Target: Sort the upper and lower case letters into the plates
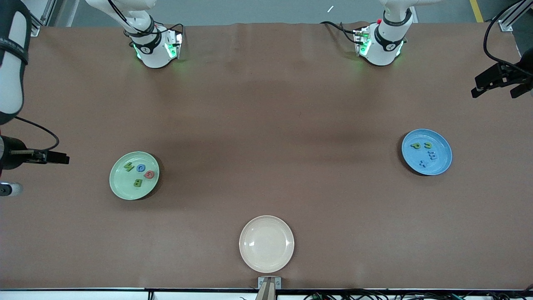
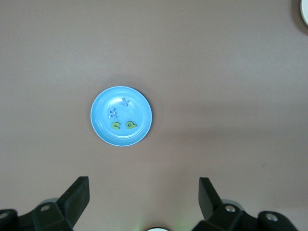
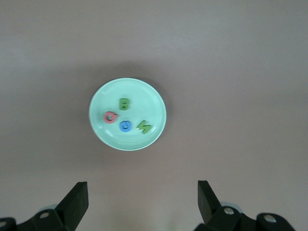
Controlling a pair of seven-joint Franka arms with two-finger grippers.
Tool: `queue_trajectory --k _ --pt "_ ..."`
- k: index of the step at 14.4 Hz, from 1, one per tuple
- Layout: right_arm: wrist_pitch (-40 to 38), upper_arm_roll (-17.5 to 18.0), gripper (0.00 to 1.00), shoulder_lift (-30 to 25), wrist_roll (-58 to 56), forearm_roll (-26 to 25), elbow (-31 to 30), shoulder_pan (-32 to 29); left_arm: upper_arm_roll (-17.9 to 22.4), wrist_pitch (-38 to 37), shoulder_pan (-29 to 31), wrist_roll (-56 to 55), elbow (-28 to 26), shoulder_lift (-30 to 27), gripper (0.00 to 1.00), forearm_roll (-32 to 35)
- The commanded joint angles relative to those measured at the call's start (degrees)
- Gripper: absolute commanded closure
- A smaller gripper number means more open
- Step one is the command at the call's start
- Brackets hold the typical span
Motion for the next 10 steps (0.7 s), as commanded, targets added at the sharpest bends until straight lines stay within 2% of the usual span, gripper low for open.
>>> queue_trajectory --k 1,3,7,10 --pt "-0.54 0.25 0.00 -4.59 -4.90 2.88 -5.08 -2.70 -0.34 -0.58 -0.20 0.81 1.14 0.48 0.00 1.24" --pt "1.21 0.25 0.00 -9.24 -4.90 1.84 -10.62 -1.66 -0.51 -0.31 -0.11 0.81 1.14 0.56 0.00 0.81" --pt "1.92 0.16 0.00 -15.14 -4.90 -1.85 -16.52 0.63 -0.51 1.52 -0.46 0.90 1.14 0.91 0.00 1.15" --pt "5.25 -0.54 0.00 -21.37 -4.90 -1.86 -23.80 1.25 -0.42 2.33 -0.29 0.81 1.14 0.83 0.00 0.71"
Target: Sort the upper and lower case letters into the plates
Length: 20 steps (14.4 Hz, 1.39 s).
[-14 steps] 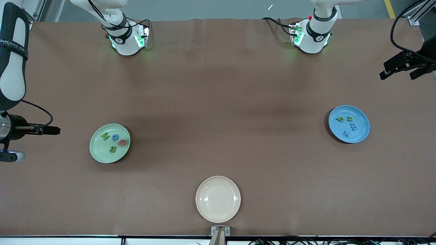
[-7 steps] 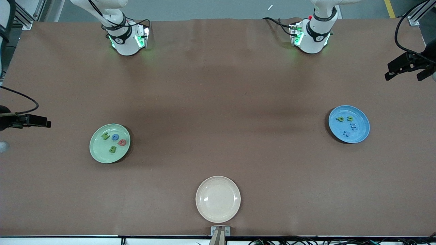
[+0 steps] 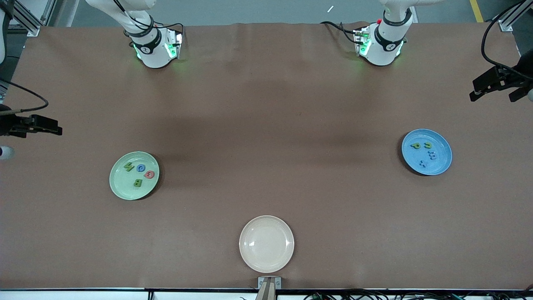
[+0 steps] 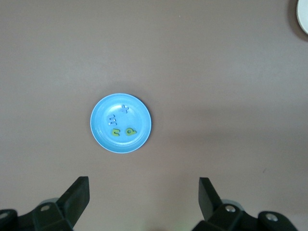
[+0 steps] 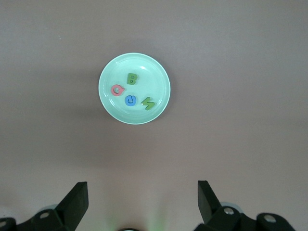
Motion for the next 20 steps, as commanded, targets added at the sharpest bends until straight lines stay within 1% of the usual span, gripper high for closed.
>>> queue_trajectory --k 1,2,3,6,9,12,20 --pt "6.17 -1.06 0.00 -9.95 -0.41 -0.79 -12.87 0.60 -0.20 0.12 -0.15 0.72 1.12 0.47 0.00 0.98" --pt "7.50 -1.24 0.00 -12.24 -0.41 -0.61 -15.26 0.78 -0.20 0.21 -0.24 0.63 1.12 0.56 0.00 1.07" --pt "7.16 -1.33 0.00 -12.87 -0.41 -0.61 -15.63 1.13 -0.20 0.12 -0.24 0.46 1.12 0.47 0.00 1.16" --pt "5.58 -4.57 0.00 -14.20 -0.85 -0.09 -15.37 2.79 -0.11 0.30 0.28 0.02 1.12 0.65 0.00 0.55" --pt "4.35 -4.93 0.00 -15.87 -0.94 -0.08 -14.84 3.68 0.15 0.82 0.37 0.10 1.21 1.43 0.00 0.81" --pt "4.26 -4.93 0.00 -15.78 -0.68 -0.08 -13.88 4.47 0.24 2.84 0.29 0.19 1.12 1.53 0.00 1.25" --pt "4.35 -4.58 0.00 -15.08 -0.41 0.35 -11.33 4.12 0.33 3.81 0.37 0.28 1.12 1.97 0.00 1.34"
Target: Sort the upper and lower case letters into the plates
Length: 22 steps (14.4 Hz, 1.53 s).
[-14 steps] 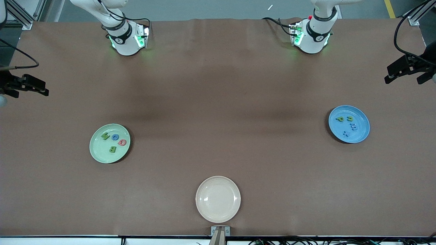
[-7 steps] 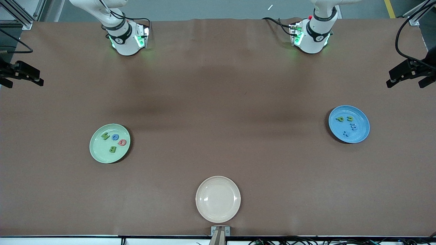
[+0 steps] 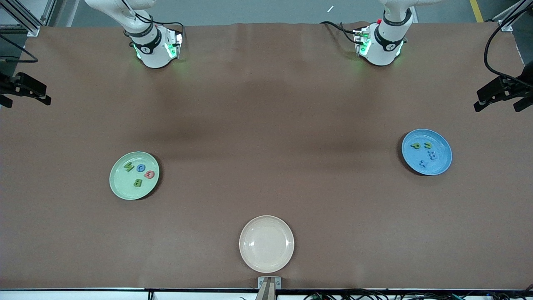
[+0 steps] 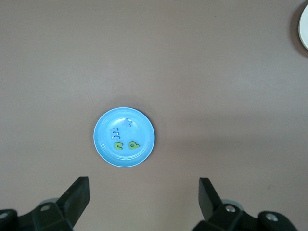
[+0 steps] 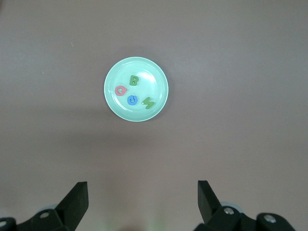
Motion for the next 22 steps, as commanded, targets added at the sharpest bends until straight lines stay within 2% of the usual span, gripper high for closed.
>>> queue_trajectory --k 1,8,15,18,22 --pt "-0.13 -0.26 0.00 -0.52 0.02 0.36 0.63 0.43 -0.04 0.05 0.05 0.28 1.09 0.57 0.00 1.06" --pt "-3.82 0.00 0.00 1.50 0.11 1.50 4.86 -0.01 -0.38 -0.03 -0.12 0.98 1.18 0.31 0.00 0.79" --pt "-3.74 0.09 0.00 0.80 0.99 2.64 1.08 -0.45 -0.47 -0.12 -0.21 1.07 1.79 0.31 0.00 0.44" --pt "1.18 1.14 0.00 -2.79 0.90 2.38 -4.45 -0.54 -0.56 -0.12 -0.47 0.99 1.79 0.31 0.00 0.44" --pt "1.36 1.06 0.00 -3.15 0.90 2.20 -4.38 -0.72 -0.56 -0.12 -0.47 0.55 1.79 0.31 0.00 0.35"
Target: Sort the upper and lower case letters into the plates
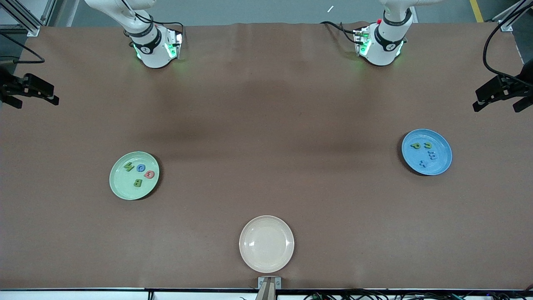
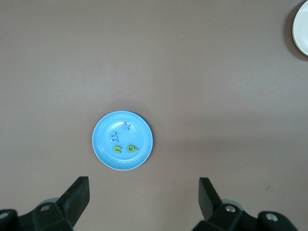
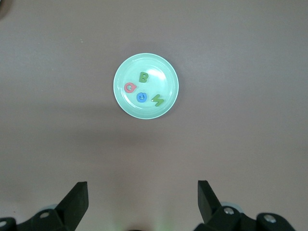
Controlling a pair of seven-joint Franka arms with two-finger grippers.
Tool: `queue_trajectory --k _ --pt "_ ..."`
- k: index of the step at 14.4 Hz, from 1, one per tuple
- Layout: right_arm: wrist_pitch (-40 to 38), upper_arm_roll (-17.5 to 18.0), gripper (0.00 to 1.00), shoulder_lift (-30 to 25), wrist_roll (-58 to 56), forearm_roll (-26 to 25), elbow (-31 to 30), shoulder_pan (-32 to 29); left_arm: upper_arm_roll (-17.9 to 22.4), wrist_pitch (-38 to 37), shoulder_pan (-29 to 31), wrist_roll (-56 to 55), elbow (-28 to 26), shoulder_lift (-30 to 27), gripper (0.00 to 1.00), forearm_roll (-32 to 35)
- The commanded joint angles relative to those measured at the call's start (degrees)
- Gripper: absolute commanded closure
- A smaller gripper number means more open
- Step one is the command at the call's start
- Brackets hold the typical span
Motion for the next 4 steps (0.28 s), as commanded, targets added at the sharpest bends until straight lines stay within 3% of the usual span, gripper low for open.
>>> queue_trajectory --k 1,4 --pt "1.24 0.55 0.00 -2.78 0.57 0.04 -2.32 -0.67 -0.12 -0.30 -0.08 0.52 1.03 0.19 0.00 0.26" --pt "1.07 0.20 0.00 -2.87 0.57 0.04 -2.23 -0.67 -0.12 -0.47 0.01 0.96 1.03 0.19 0.00 0.26"
